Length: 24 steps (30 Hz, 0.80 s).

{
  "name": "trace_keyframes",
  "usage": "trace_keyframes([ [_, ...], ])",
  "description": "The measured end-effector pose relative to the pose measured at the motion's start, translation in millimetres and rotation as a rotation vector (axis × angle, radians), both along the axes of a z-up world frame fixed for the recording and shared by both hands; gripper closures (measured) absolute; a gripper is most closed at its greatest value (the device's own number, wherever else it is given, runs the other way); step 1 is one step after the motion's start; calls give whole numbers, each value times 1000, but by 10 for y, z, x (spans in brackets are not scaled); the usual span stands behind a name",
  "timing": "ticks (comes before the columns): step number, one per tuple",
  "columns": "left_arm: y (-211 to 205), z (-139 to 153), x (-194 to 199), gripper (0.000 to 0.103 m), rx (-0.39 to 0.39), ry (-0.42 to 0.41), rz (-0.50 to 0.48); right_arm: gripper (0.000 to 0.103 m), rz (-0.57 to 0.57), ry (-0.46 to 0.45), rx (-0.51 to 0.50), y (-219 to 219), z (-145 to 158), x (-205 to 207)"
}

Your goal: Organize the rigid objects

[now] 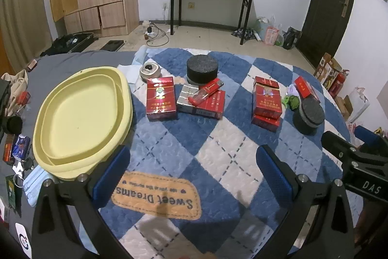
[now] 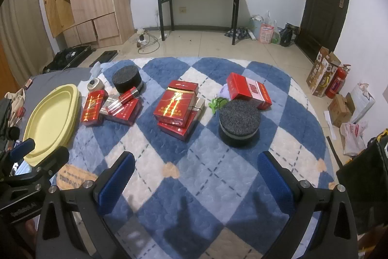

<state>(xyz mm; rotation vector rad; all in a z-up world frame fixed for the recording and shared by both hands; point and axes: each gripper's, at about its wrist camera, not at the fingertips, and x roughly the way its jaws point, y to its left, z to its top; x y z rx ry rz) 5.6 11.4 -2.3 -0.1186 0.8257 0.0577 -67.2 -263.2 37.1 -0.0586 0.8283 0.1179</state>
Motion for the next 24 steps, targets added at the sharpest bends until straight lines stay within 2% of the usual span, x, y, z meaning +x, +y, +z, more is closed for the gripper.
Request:
trace_keyframes([
  [24, -45, -53, -24, 0, 10, 10, -4, 0, 1, 8, -5, 11, -14, 9],
])
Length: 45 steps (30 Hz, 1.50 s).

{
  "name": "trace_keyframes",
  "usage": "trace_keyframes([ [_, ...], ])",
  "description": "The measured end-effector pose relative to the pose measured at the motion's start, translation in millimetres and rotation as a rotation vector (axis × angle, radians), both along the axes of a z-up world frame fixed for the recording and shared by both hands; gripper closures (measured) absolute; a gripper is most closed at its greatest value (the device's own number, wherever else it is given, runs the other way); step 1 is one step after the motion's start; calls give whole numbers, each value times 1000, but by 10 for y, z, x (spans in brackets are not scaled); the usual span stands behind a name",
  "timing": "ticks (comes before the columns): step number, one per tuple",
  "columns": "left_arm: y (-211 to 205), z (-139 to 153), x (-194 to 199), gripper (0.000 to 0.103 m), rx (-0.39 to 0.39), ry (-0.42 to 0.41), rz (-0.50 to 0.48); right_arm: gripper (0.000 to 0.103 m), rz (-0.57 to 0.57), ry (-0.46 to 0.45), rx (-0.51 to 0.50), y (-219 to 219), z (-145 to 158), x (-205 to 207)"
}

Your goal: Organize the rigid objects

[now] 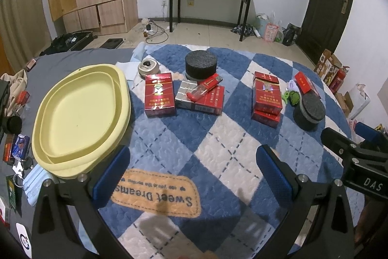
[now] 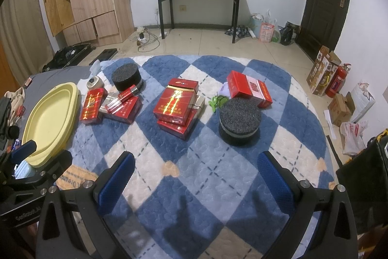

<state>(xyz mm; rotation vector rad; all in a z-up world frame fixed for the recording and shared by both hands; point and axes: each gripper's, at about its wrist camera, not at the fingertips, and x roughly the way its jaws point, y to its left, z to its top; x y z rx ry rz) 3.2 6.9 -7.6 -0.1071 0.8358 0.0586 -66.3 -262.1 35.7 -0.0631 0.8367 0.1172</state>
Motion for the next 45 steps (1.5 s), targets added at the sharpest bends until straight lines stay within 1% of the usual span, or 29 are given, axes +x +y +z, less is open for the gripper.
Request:
trace_keyframes([
  [19, -32, -32, 3, 0, 1, 19, -6, 0, 2, 5, 1, -16, -20, -4],
  [45, -26, -44, -11, 0, 12, 20, 2, 0, -1, 24, 3, -11, -36, 20],
])
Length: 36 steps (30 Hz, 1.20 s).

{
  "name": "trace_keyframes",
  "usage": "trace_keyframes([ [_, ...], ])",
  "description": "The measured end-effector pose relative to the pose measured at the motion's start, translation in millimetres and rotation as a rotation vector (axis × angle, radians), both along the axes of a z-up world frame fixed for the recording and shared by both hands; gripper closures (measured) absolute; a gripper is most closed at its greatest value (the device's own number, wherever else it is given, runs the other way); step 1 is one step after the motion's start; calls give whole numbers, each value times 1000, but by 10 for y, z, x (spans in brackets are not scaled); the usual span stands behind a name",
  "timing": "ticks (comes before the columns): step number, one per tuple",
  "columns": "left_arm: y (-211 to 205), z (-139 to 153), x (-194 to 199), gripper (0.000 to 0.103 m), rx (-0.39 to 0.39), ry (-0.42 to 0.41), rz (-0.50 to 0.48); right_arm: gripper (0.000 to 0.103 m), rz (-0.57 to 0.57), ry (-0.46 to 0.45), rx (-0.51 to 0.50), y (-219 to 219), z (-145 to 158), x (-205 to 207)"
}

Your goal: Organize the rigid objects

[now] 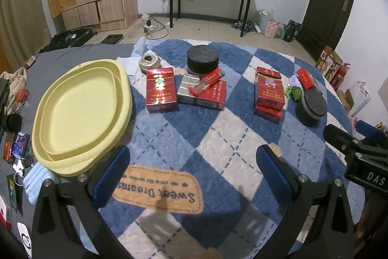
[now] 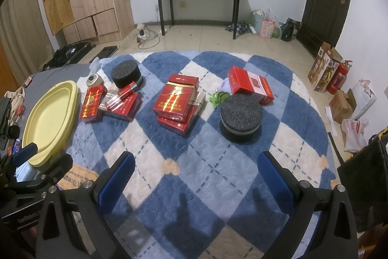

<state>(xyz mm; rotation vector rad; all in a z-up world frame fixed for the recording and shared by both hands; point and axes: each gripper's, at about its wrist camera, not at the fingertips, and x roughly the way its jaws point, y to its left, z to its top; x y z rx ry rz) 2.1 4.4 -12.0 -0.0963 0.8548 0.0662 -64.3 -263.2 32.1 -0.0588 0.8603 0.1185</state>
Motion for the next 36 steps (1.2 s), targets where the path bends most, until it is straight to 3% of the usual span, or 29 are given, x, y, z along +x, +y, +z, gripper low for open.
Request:
trace_keyframes([
  [7, 189, 22, 112, 0, -23, 26, -29, 0, -2, 1, 30, -42, 6, 28],
  [11, 183, 18, 448, 0, -15, 75, -155, 0, -30, 20, 72, -162, -19, 125],
  [15, 156, 3, 844, 1, 15, 86, -217, 0, -79, 62, 74, -336, -126, 372],
  [17, 135, -66, 1084, 12, -3, 110, -260, 0, -94, 108, 56, -405, -224, 548],
  [19, 116, -171, 1307, 31, -3, 156, -295, 0, -100, 153, 69, -460, -325, 687],
  [20, 93, -234, 1405, 33, 5, 172, -317, 0, -107, 172, 76, -496, -374, 752],
  [27, 65, -643, 1827, 34, 20, 236, -379, 0, -82, 227, 29, -434, -648, 1077],
  [32, 75, -659, 1943, 35, -12, 196, -373, 1, -102, 212, -28, -350, -838, 1297],
  [34, 53, -659, 1933, 36, -28, 181, -381, 4, -130, 219, -16, -391, -917, 1354],
  [36, 14, -672, 1905, 43, -20, 158, -386, 17, -155, 231, 5, -423, -984, 1415],
])
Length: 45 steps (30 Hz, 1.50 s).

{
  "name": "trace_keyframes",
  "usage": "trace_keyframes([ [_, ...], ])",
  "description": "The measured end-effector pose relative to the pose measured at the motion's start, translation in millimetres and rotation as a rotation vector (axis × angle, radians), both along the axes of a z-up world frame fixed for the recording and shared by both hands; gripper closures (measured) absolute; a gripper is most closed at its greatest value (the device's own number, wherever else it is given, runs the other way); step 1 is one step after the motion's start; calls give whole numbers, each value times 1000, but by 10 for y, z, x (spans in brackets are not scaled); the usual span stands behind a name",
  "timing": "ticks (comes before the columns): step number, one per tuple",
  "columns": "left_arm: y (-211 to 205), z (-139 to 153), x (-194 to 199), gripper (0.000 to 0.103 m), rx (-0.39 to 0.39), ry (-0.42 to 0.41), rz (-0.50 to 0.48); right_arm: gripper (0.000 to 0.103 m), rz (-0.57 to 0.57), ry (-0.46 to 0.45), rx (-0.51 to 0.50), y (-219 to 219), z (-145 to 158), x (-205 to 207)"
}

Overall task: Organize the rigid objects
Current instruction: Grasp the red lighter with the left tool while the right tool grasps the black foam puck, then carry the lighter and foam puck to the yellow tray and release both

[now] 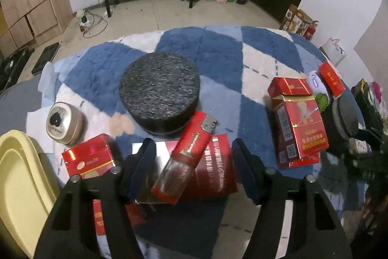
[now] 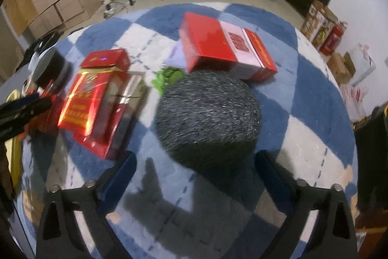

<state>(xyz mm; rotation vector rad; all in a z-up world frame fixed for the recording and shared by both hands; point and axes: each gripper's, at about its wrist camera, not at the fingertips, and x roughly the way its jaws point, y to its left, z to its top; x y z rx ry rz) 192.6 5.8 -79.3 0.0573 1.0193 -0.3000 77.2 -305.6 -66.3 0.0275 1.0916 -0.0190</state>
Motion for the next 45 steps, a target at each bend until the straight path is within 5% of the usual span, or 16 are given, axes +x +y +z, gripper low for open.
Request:
trace_keyframes([
  [4, 59, 3, -85, 73, -21, -22, 15, 33, -25, 12, 19, -21, -115, 94],
  [6, 125, -2, -104, 75, -52, -23, 30, 41, -25, 14, 1, -16, -153, 105],
  [16, 89, 12, -120, 78, -45, -53, 51, 43, 2, 16, 20, -24, -73, 45],
  [22, 166, 281, -376, 79, -48, -92, 50, 43, -22, 9, 16, -103, 58, -134],
  [28, 556, 673, -622, 79, -43, -119, 107, 43, 24, -92, -1, 52, 404, -364],
  [33, 1305, 844, -917, 79, -8, -129, 228, 43, 239, -225, 18, 627, 784, -667],
  [37, 1929, 784, -1115, 79, 1, -99, 348, 43, 492, -302, 21, 1485, 1010, -936],
  [45, 2632, 391, -1244, 79, -68, 3, 475, 43, 807, -253, 54, 3269, 794, -1150],
])
